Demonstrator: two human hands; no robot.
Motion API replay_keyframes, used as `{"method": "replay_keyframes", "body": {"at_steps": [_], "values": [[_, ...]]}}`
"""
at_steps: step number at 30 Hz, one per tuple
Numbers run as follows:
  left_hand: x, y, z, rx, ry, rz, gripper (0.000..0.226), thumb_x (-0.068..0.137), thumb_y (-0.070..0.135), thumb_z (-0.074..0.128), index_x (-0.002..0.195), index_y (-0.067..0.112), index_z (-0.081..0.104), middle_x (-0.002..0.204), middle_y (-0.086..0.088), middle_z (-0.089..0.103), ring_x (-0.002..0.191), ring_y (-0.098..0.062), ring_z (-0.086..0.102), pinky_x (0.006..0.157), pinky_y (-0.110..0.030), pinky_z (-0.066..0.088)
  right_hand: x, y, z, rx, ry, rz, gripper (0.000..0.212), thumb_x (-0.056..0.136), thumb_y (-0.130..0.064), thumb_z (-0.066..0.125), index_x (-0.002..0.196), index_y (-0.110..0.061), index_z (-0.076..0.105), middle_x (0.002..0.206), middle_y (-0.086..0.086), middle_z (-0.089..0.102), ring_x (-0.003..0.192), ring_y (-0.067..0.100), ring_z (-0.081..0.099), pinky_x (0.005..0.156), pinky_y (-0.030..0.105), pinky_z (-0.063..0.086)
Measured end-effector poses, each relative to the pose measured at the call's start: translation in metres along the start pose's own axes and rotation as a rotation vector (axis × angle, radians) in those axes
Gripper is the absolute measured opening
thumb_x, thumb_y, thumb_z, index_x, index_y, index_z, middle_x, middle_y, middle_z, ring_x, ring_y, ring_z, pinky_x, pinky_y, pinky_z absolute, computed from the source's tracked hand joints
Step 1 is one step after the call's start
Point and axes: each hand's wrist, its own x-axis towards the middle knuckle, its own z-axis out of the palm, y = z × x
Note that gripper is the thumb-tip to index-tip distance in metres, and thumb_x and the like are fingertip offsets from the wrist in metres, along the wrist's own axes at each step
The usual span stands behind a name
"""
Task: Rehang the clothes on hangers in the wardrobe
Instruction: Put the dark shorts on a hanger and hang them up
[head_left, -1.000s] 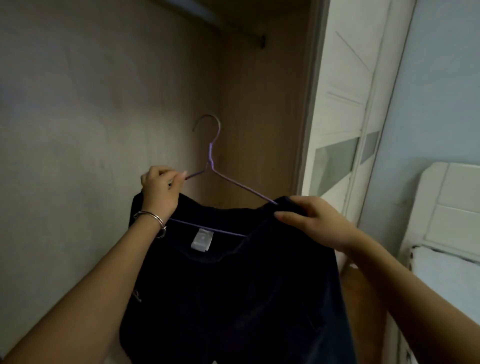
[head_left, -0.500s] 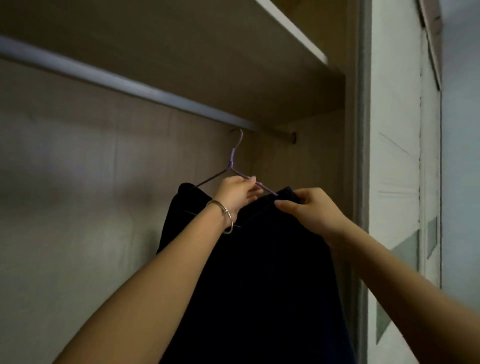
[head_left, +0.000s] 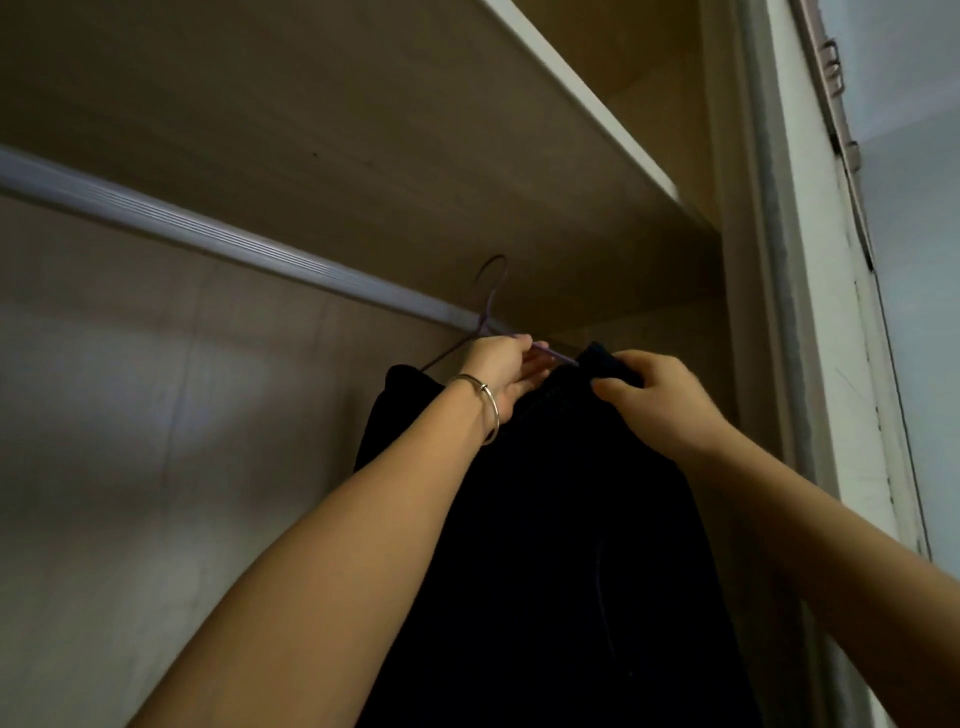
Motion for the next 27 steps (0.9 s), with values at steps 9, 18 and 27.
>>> {"method": "replay_keyframes", "body": {"at_steps": [9,18,27], "values": [[0.042,-0.023,-0.011,-0.014,0.059,-0.091,0.032,0.096,0.003,0.033,0.066,0.006,0.045,0.061,-0.004,0.052,0.062,-0.012,0.048,0.072,-0.028,0.047,0.047,0.021,0.006,-0.123,-0.097,0.078,0.032,0.094,-0.016,0.048,0.126,-0.016,0.052,0.109,0.006,0.062,0.101,0.027,0.064,0.093,0.045,0.052],[0.065,-0.073,-0.005,0.003,0.078,-0.110,0.035,0.097,0.006,0.032,0.064,0.006,0.043,0.067,-0.005,0.043,0.062,-0.012,0.043,0.085,-0.032,0.046,0.062,0.058,0.017,-0.364,-0.199,0.150,0.032,0.094,-0.016,0.047,0.125,-0.012,0.050,0.117,0.012,0.057,0.105,0.026,0.059,0.089,0.038,0.051],[0.072,-0.102,-0.043,0.463,0.179,0.107,0.024,0.093,0.017,0.046,0.072,0.017,0.057,0.077,-0.002,0.059,0.080,-0.019,0.057,0.080,-0.030,0.046,0.075,0.096,0.030,-0.285,-0.137,0.268,0.031,0.097,-0.024,0.042,0.121,-0.007,0.050,0.115,0.016,0.058,0.094,0.026,0.054,0.078,0.036,0.042]]}}
